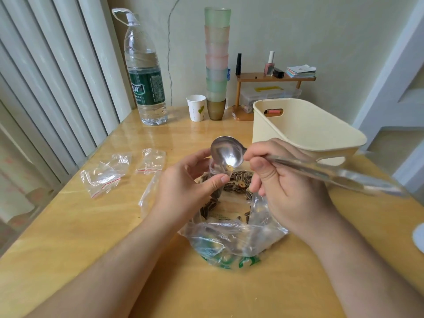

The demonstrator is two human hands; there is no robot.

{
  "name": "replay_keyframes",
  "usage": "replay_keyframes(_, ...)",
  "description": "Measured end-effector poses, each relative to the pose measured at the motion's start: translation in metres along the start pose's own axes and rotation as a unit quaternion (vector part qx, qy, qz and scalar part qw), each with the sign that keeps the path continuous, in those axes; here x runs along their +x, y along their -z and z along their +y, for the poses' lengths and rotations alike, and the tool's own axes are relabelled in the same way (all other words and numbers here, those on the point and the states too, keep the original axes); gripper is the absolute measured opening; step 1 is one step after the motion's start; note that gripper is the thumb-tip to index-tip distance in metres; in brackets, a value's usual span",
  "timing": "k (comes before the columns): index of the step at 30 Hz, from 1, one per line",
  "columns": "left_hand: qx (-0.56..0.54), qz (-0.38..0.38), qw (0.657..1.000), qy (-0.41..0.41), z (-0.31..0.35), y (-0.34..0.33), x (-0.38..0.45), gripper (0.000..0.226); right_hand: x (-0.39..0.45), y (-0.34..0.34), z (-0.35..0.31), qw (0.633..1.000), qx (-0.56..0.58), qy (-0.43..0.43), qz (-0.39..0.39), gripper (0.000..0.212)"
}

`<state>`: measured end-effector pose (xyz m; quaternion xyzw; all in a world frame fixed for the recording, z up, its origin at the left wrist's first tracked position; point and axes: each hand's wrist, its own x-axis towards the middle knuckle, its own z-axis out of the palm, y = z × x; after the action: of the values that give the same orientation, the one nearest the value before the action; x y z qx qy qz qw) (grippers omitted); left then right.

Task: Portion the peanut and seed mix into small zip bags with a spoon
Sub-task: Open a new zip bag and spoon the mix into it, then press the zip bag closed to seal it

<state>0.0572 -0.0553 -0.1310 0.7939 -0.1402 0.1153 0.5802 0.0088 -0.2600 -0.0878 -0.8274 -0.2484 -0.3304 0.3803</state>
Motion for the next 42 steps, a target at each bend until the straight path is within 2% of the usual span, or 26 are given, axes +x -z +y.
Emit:
replay_keyframes(7,-0.001,0.008,1.000,0.015,-0.005,0.002,0.002,0.065,-0.001,-0.002,0.005,0.999,0.032,-0.006,-0.003,0.024)
replay_keyframes(13,-0.133,0.128,0.979,0.082,-0.003,0.015,0.015,0.056,0.001,0.002,0.007,1.000,-0.002,0.017,-0.004,0.032)
replay_keyframes(15,-0.175,0.155,0.967,0.101,-0.006,0.023,0.021,0.051,0.000,0.002,0.005,0.999,-0.009,0.019,-0.039,0.028)
replay_keyframes(18,-0.214,0.170,0.954,0.118,-0.012,0.028,0.025,0.052,-0.003,-0.002,0.007,0.984,-0.043,0.003,-0.176,0.015)
replay_keyframes(20,-0.240,0.166,0.949,0.120,-0.009,0.028,0.024,0.053,-0.001,-0.013,0.014,0.960,-0.049,-0.061,-0.269,0.019)
replay_keyframes(22,-0.262,0.144,0.948,0.111,-0.003,0.028,0.023,0.045,0.002,-0.019,0.020,0.946,-0.023,-0.105,-0.306,0.040)
replay_keyframes(24,-0.288,0.115,0.945,0.106,0.003,0.028,0.020,0.041,-0.002,-0.018,0.021,0.941,-0.044,-0.094,-0.321,0.022)
replay_keyframes(26,-0.300,0.090,0.944,0.102,0.007,0.028,0.018,0.041,-0.007,-0.010,0.018,0.937,-0.078,-0.071,-0.333,0.036)
replay_keyframes(29,-0.300,0.059,0.948,0.094,0.012,0.025,0.015,0.041,-0.010,-0.009,0.019,0.921,-0.075,-0.096,-0.370,0.053)
replay_keyframes(31,-0.301,0.038,0.948,0.098,0.014,0.021,0.012,0.045,-0.007,-0.011,0.019,0.927,-0.098,-0.112,-0.344,0.058)
replay_keyframes(32,-0.301,0.027,0.947,0.104,0.014,0.019,0.011,0.049,-0.005,-0.010,0.019,0.939,-0.097,-0.123,-0.306,0.055)
replay_keyframes(34,-0.298,0.006,0.948,0.109,0.016,0.011,0.007,0.050,-0.002,-0.010,0.017,0.968,-0.023,-0.165,-0.188,0.040)
replay_keyframes(36,-0.306,-0.010,0.946,0.109,0.020,0.001,0.001,0.045,0.000,-0.014,0.011,0.967,0.098,-0.207,-0.114,0.029)
replay_keyframes(39,-0.318,-0.021,0.941,0.115,0.026,-0.011,-0.005,0.040,-0.003,-0.026,0.005,0.966,0.140,-0.203,-0.080,0.029)
replay_keyframes(42,-0.324,-0.016,0.939,0.111,0.025,-0.013,-0.005,0.047,-0.002,-0.033,0.007,0.966,0.128,-0.219,-0.050,0.012)
